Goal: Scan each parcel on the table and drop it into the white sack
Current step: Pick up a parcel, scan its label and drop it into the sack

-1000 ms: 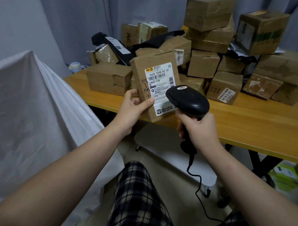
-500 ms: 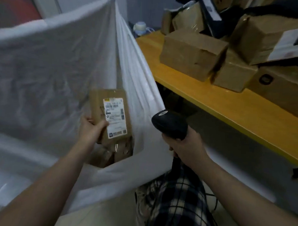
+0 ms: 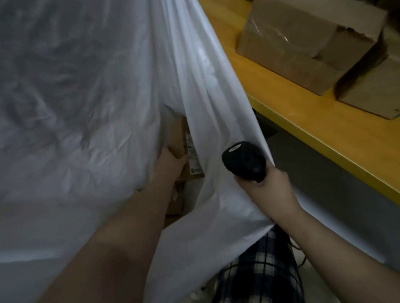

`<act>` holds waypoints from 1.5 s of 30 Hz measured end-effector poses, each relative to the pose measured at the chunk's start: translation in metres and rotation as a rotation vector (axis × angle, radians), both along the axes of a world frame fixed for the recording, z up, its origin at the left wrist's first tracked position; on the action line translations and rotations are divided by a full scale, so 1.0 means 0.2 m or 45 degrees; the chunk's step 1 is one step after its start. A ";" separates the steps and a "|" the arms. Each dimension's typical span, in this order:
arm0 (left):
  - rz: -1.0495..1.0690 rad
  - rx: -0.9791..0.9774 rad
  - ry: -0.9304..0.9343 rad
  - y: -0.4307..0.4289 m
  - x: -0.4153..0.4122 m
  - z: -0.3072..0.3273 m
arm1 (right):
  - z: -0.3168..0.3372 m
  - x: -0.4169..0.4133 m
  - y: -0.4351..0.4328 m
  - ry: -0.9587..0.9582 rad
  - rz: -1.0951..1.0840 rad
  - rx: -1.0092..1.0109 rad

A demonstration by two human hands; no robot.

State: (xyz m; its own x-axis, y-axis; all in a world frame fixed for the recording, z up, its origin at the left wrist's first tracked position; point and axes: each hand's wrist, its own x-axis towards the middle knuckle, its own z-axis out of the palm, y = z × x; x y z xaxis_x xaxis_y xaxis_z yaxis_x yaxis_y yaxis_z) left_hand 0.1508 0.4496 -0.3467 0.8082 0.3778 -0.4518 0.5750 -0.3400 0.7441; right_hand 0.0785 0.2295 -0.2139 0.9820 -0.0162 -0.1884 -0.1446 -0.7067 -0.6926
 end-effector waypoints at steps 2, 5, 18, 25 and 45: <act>-0.029 0.005 0.057 0.01 -0.03 -0.03 | 0.00 0.00 -0.02 -0.001 0.002 -0.001; -0.138 0.062 0.061 0.02 -0.06 0.00 | 0.00 -0.03 -0.01 0.000 0.015 0.011; -0.240 0.287 -0.569 -0.30 -0.48 0.66 | 0.22 -0.37 -0.25 -0.125 -0.137 0.204; -0.633 0.308 -0.863 -0.79 -0.57 1.06 | 0.45 -0.51 -0.64 -0.334 -0.394 0.462; -0.985 1.928 -1.146 -1.59 0.03 1.67 | 0.96 -0.42 -1.23 -0.635 -0.644 0.944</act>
State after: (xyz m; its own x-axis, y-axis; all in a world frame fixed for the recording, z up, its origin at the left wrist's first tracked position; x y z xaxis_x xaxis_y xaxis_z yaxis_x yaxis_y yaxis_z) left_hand 0.1564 0.1313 -0.0120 0.7404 -0.5054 0.4431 -0.3227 -0.8456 -0.4253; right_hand -0.0049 -0.0159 -0.0221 0.8618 -0.4956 0.1079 0.1172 -0.0125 -0.9930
